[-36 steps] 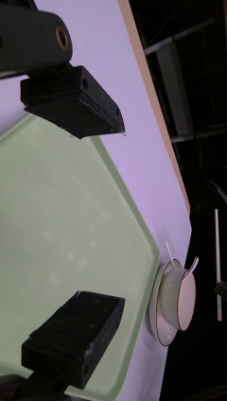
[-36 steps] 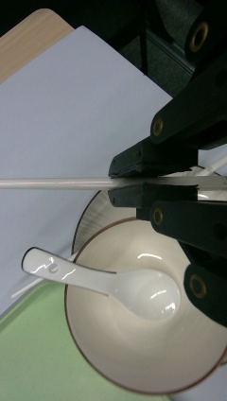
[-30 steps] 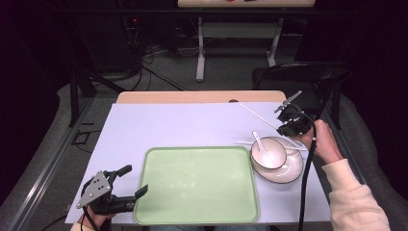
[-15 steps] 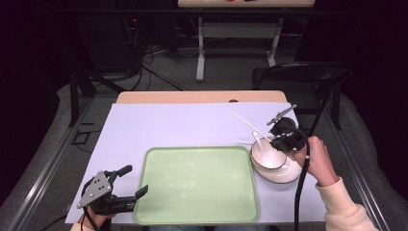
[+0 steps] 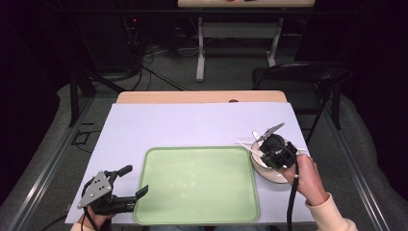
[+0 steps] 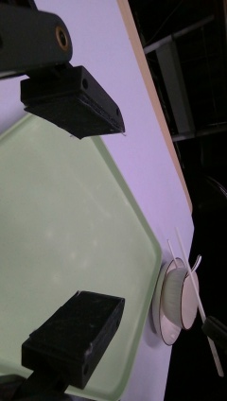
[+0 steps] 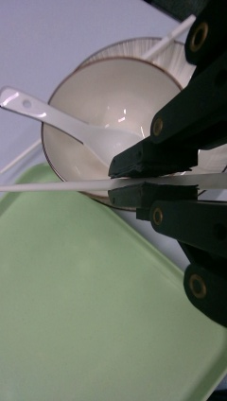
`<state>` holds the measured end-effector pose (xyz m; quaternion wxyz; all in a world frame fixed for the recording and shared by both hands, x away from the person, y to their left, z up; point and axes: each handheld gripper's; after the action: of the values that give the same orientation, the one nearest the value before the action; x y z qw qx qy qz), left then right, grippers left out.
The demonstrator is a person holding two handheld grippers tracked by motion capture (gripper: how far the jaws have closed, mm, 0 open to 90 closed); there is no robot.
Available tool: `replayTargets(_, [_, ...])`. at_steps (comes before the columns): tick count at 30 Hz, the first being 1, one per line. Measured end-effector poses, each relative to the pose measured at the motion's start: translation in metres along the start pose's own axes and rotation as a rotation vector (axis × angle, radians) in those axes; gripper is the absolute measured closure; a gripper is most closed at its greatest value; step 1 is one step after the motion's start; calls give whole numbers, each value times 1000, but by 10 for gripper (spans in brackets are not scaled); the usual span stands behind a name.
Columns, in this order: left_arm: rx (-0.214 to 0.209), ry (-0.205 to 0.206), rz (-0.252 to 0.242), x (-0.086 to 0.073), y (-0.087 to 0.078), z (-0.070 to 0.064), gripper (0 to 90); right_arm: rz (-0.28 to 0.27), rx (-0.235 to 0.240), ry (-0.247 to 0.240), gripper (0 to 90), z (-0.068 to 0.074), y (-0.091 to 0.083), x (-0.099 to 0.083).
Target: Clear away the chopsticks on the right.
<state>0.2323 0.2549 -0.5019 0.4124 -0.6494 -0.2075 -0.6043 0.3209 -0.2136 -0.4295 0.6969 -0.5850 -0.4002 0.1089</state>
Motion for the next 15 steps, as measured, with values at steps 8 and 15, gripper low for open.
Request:
replayTargets(8, [-4,3,-1,0,0,-1,151,21,30,21,841,21,14,-10])
replayTargets(15, [-3,6,-1,0,0,-1,151,38,39,18,842,30,25,-15])
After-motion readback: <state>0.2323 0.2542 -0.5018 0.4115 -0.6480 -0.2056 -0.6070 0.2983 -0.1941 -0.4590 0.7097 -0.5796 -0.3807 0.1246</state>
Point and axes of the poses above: each handheld gripper's, and its own axes: y roughly forward along the jaws, x roughly out of its top, z roughly to its left, and after that the axes turned 10 degrees about x, right-handed
